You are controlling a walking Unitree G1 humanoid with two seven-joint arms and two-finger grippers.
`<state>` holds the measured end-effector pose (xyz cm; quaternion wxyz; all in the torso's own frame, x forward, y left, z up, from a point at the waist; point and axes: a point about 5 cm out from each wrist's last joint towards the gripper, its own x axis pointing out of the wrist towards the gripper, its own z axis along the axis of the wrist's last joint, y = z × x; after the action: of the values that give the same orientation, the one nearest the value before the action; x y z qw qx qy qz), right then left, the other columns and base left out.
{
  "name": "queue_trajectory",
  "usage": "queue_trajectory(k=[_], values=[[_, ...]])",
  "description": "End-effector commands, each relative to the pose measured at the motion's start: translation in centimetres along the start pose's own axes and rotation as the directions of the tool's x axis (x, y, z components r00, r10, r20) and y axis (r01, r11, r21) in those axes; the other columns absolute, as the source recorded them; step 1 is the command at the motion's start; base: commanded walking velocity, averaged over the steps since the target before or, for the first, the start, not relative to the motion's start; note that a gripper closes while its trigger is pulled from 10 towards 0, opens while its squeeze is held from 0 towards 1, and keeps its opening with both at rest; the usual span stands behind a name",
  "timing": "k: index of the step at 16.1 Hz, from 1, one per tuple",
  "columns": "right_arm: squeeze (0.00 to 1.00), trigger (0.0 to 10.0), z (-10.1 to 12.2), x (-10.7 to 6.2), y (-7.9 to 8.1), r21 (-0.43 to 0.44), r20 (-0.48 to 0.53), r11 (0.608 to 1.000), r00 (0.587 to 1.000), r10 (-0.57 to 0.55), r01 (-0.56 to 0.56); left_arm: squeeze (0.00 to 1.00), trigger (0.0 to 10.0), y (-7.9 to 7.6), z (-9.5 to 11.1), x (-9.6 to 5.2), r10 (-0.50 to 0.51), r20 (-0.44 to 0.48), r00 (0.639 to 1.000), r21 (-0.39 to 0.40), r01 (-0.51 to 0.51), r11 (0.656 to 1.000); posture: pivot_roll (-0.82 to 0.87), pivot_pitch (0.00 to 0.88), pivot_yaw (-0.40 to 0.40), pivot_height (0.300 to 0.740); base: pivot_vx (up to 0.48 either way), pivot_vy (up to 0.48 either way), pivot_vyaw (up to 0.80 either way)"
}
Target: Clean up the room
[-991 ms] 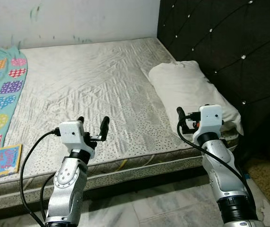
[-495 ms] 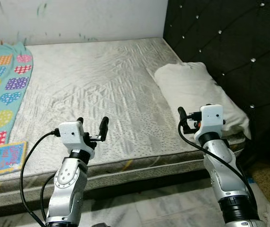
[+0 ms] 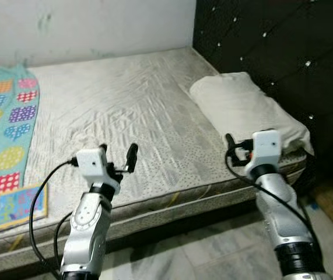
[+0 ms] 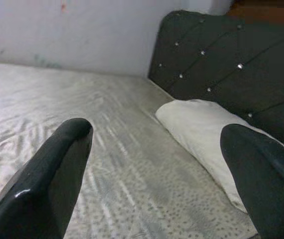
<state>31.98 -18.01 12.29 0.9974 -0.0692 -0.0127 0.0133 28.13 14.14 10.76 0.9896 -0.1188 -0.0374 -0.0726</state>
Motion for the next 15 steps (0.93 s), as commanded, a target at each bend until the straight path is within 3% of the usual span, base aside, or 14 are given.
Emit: queue_trajectory(k=[1, 3, 7, 15], values=[[0.0, 10.0, 0.7, 0.36, 1.16, 0.004, 0.023, 0.999, 0.999, 0.039, -0.04, 0.0, 10.0, 0.77, 0.06, -0.19, 0.027, -0.002, 1.0, 0.017, -0.027, 0.999, -0.06, 0.028, 0.011, 0.74, 0.0, 0.476, 0.0], [0.0, 10.0, 0.71, 0.39, 1.16, -0.004, 0.025, 0.999, 0.999, 0.045, -0.045, 0.0, 10.0, 0.77, 0.05, -0.21, 0.031, -0.001, 1.0, 0.017, -0.031, 0.999, -0.06, 0.026, 0.009, 0.74, 0.0, 0.444, 0.0], [0.0, 10.0, 0.73, 0.38, 1.12, -0.007, 0.025, 0.999, 0.999, 0.047, -0.047, 0.0, 10.0, 0.47, 0.27, -0.21, -0.002, 0.016, 1.0, 0.021, 0.002, 1.0, -0.07, 0.023, 0.01, 0.74, 0.0, 0.0, 0.0], [0.0, 10.0, 0.76, 0.36, 1.21, -0.014, 0.026, 0.998, 0.998, 0.054, -0.054, 0.0, 10.0, 0.36, 0.27, -0.34, -0.014, 0.019, 1.0, 0.014, 0.014, 1.0, -0.07, 0.031, 0.009, 0.74, 0.364, 0.0, 0.0]])
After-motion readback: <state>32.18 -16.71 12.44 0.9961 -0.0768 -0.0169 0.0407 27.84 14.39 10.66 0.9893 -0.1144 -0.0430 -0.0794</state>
